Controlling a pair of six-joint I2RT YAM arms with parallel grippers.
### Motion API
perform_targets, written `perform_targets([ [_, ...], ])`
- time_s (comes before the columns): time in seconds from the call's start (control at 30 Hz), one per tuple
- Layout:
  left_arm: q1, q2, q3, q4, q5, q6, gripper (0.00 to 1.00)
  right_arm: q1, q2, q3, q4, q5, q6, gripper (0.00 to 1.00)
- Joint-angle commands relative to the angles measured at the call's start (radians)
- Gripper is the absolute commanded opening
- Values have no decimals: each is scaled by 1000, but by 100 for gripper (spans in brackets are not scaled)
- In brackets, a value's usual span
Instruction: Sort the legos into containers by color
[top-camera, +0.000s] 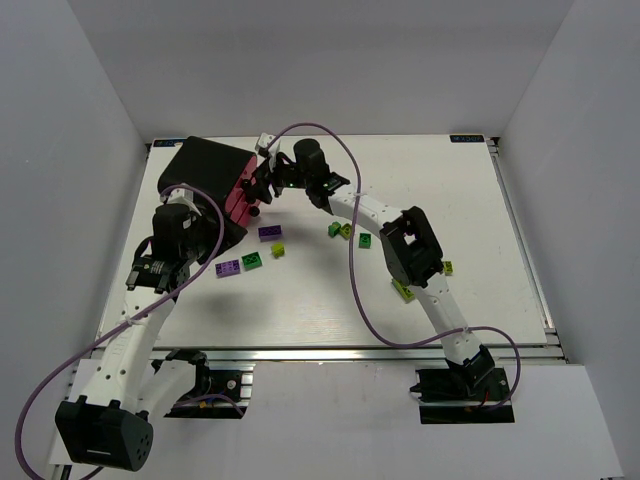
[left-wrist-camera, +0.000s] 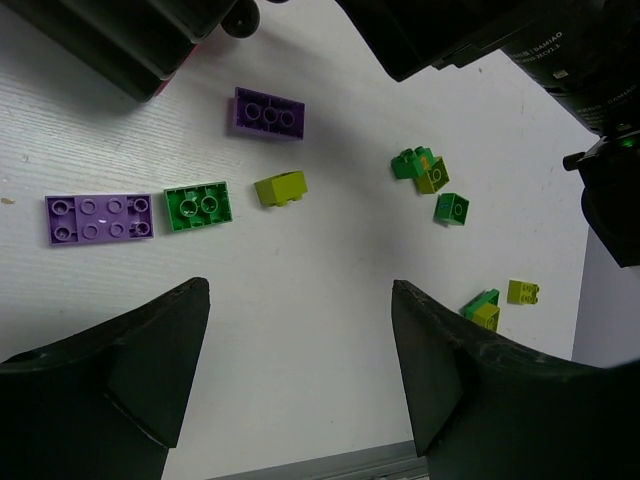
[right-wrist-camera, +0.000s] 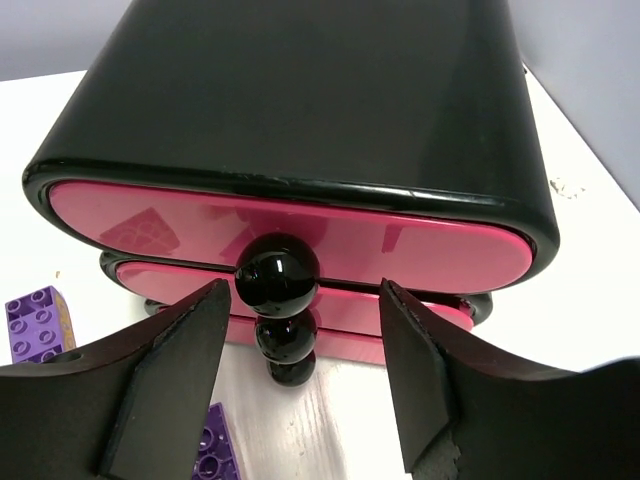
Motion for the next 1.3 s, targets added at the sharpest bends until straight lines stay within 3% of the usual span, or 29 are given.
perform_targets([
  [0.0,0,-7,28,-8,-13,-2,83,5,14,1,96,-25,-23,67],
  [0.27,0,-10,32,-19,-14,1,83,12,28,-8,162,-29,-14,56],
  [0.6,0,-9,35,-25,-14,7,83,38,40,-17,165,11,-38,52],
  [0.83,0,-3,21,-24,-22,5,81,28,31,-5,168,31,-37,30],
  [1.0,0,5,-1,-33,-43,-9,76,26,-21,-62,185,29,-26,21],
  [1.03,0,7,-2,-36,-51,-21,75,25,-35,-86,197,31,-29,16],
  [1.07,0,3,-7,-41,-57,-25,72,25,-71,-152,229,53,-29,0],
  [1.27,0,-12,-30,-51,-100,-64,63,16,-217,-388,322,57,-75,0],
])
